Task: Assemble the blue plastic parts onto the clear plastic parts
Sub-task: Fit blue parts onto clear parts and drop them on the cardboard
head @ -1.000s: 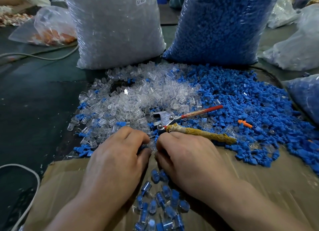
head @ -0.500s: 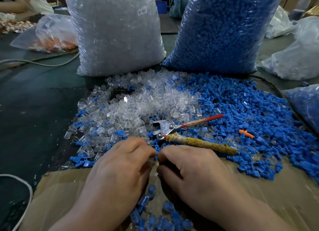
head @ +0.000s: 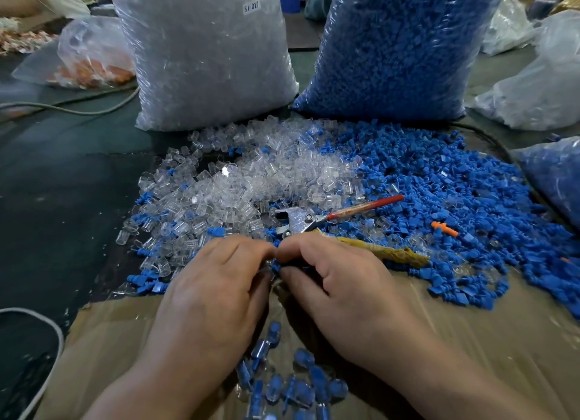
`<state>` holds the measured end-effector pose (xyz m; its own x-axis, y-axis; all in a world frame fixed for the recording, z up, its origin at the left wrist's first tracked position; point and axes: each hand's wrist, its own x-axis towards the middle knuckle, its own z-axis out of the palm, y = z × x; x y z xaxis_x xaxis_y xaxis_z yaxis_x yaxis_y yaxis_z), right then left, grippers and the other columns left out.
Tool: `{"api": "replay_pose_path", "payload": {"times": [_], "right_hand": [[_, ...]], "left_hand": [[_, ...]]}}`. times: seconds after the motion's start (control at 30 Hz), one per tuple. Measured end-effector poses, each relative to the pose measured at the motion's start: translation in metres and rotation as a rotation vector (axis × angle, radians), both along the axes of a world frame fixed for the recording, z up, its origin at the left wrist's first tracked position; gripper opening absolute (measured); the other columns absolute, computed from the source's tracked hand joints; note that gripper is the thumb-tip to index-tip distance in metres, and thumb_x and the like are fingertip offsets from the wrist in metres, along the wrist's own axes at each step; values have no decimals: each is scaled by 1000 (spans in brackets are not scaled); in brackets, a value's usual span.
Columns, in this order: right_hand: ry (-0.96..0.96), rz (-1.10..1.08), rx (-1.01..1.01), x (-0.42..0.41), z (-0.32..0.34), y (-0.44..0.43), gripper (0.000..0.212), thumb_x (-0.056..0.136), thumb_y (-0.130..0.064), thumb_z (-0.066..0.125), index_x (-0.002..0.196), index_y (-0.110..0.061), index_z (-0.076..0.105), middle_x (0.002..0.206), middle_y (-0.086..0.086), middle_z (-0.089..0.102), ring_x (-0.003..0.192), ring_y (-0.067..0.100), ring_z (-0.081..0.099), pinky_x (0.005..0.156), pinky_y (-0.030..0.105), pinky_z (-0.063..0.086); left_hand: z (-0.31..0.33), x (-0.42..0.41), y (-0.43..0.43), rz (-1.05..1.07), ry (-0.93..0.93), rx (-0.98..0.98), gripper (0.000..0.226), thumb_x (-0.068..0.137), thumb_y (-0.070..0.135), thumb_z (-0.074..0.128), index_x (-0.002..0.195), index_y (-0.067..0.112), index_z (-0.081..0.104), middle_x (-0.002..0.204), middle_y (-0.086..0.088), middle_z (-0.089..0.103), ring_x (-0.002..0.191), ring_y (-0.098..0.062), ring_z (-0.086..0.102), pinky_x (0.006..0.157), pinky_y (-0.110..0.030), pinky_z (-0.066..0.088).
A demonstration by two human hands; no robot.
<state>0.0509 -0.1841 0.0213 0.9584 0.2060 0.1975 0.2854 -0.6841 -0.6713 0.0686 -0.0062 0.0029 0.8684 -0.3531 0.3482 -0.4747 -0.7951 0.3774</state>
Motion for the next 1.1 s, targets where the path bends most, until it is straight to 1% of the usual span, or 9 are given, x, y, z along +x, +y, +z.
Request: {"api": "replay_pose_path", "payload": {"times": [0.1,0.17,0.33,0.43,0.53,0.6,0.7,0.87,1.1], "right_hand": [[3,15,58,0,-1,1,14,94,-33,56,107,-39,56,100,-23,63,96,0,57,79,26,49],[6,25,65,1,-2,2,13,94,-32,56,105,-38,57,98,-22,63,96,1,58,79,30,50],[2,8,140,0,-2,1,12,94,-27,59,102,-36,60,93,-20,64,91,2,59,75,25,49],[-1,-67,238,-1,0,-3,10,93,-30,60,100,-38,59,91,-20,64,84,1,62,72,23,49],[77,-104,372,-2,3,-6,8,90,-31,64,96,-36,63,83,-13,68,73,5,66,66,27,55],[154,-98,556,-3,6,-7,8,90,-24,67,93,-31,66,75,-5,69,65,10,68,59,29,58],[242,-74,825,-4,10,-8,11,89,-13,69,91,-24,69,72,3,69,62,19,68,55,34,58],[342,-54,870,-5,8,-6,15,90,-9,67,90,-24,71,70,2,67,63,20,67,58,30,55],[359,-15,838,-7,11,-7,13,91,-14,66,93,-26,71,71,2,67,64,19,65,59,29,55]], "left_hand": [[3,-2,-2,-17,14,56,26,87,41,48,108,33,60,95,19,61,88,-9,56,71,-25,45],[5,-3,-2,-35,14,86,22,84,36,57,106,33,58,89,22,54,82,-10,55,65,-22,41],[3,0,-2,-2,39,7,21,85,30,69,105,34,64,88,24,54,84,-6,51,68,-26,43],[4,-1,-1,100,70,-185,26,80,38,71,104,44,62,87,25,58,86,2,54,72,-19,41],[6,-6,-1,187,219,-555,34,65,55,75,96,49,61,94,21,65,77,0,64,55,-22,53],[6,-8,-1,192,342,-765,37,55,53,77,88,43,65,82,12,69,64,-6,68,49,-19,54],[9,-9,-1,129,507,-1022,35,55,40,85,86,31,72,72,0,68,58,-16,69,54,-36,59],[19,-10,-1,99,618,-1145,32,56,45,78,82,24,74,64,-6,67,54,-16,64,46,-21,50],[16,-12,-4,93,753,-1266,24,58,24,81,80,19,73,63,-8,65,51,-18,62,45,-28,51]]}}
